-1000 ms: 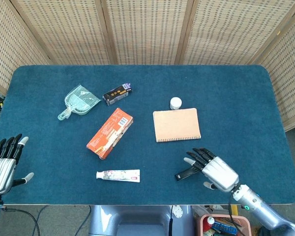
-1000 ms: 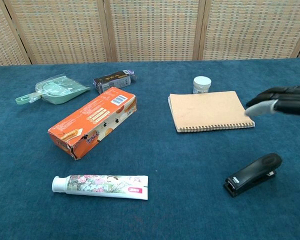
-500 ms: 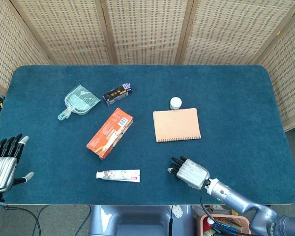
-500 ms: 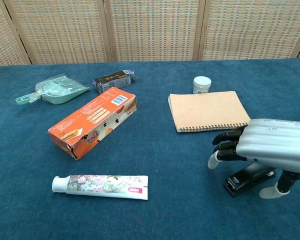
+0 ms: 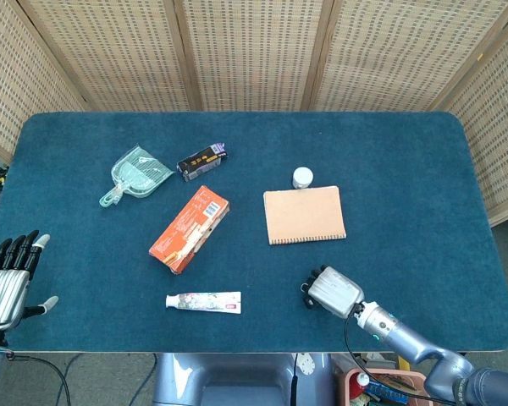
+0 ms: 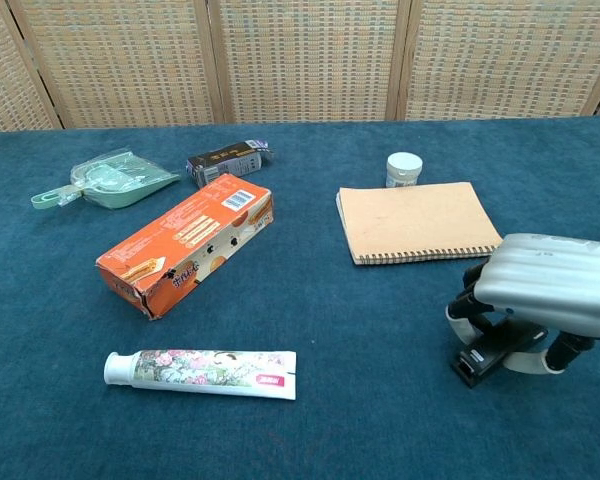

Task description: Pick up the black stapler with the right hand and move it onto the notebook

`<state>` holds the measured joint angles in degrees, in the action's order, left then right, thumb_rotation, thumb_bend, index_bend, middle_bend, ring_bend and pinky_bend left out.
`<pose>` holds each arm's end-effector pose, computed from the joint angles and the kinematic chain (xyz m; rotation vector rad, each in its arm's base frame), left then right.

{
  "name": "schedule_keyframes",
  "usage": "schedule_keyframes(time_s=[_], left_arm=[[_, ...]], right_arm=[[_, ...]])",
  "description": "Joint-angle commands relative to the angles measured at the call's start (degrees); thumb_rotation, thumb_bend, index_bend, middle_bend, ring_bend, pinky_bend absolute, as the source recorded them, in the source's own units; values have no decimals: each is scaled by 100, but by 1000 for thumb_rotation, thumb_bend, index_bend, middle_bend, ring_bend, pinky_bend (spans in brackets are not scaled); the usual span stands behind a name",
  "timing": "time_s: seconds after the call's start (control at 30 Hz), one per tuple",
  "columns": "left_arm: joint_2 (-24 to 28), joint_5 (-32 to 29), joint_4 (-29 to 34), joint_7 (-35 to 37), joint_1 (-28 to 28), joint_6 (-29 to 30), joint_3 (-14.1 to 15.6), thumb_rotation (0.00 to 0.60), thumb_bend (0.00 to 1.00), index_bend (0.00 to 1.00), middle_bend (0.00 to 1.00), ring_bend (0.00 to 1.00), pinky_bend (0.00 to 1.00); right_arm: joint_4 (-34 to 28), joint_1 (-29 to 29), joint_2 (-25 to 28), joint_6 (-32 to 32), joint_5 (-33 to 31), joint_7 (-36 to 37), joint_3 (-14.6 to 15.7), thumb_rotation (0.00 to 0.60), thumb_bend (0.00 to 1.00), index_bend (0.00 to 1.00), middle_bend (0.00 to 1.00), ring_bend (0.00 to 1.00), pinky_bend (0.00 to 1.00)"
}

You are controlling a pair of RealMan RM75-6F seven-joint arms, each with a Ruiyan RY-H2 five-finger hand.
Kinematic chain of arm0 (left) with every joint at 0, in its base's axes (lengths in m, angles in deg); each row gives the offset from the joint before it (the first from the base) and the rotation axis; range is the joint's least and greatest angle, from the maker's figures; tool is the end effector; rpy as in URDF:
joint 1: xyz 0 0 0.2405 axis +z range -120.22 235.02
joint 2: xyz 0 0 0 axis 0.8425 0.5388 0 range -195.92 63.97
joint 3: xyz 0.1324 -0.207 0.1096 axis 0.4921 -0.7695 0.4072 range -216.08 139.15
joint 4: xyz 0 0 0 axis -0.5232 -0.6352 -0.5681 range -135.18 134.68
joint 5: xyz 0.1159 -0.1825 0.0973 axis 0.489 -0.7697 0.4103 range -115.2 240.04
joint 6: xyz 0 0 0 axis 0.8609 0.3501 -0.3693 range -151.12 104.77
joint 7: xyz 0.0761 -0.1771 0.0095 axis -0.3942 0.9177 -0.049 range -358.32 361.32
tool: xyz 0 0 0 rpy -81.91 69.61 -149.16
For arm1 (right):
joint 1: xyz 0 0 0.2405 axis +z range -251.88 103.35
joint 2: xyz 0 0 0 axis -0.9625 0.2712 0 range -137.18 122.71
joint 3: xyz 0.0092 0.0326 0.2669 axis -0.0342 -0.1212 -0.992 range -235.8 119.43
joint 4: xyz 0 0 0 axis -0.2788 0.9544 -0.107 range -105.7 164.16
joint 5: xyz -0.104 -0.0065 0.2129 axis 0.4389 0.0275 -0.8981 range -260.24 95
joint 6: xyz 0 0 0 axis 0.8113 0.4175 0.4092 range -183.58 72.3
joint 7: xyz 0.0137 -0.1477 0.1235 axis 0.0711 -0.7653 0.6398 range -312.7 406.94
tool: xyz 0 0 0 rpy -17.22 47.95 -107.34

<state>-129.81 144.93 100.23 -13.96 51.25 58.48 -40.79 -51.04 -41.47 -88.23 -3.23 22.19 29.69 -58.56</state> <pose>-0.3103 0.2345 0.1176 -1.4568 -0.8666 -0.7547 -0.2066 -0.3117 -0.0650 2.3514 -0.3330 0.7269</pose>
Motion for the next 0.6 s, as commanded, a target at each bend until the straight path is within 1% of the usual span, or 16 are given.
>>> schedule_keyframes(time_s=[0.03, 0.13, 0.2, 0.3, 0.33, 0.43, 0.53, 0.6], left_arm=[[0, -15, -3, 1, -3, -6, -2, 600, 0, 0, 0, 0, 0], [7, -56, -3, 22, -21, -39, -13, 600, 0, 0, 0, 0, 0], [14, -105, -6, 37, -39, -67, -36, 600, 0, 0, 0, 0, 0], [8, -188, -19, 30, -63, -93, -78, 600, 0, 0, 0, 0, 0], [-1, -213, -29, 7, -79, -100, -97, 600, 0, 0, 0, 0, 0], [-9, -273, -15, 1, -111, -143, -124, 600, 0, 0, 0, 0, 0], [-17, -346, -24, -14, -142, -189, -151, 600, 0, 0, 0, 0, 0], [-26, -440, -47, -24, -165, -235, -180, 600, 0, 0, 0, 0, 0]], right_arm=[[19, 22, 15, 227, 5, 189, -24, 600, 416, 532, 540, 395, 532], [-57, 94, 114, 432, -40, 297, -186, 600, 416, 532, 541, 395, 532], [-133, 183, 190, 464, -179, 337, -375, 600, 421, 532, 541, 395, 532], [-191, 345, 248, 334, -510, 348, -691, 600, 430, 532, 541, 395, 534], [-174, 455, 240, 206, -727, 323, -875, 600, 430, 532, 541, 395, 534], [2, 748, 124, -182, -1222, 128, -1231, 600, 430, 532, 540, 395, 535], [306, 1036, -64, -571, -1661, -236, -1485, 600, 430, 533, 541, 395, 535], [556, 1247, -265, -897, -2115, -467, -1665, 600, 430, 533, 540, 395, 535]])
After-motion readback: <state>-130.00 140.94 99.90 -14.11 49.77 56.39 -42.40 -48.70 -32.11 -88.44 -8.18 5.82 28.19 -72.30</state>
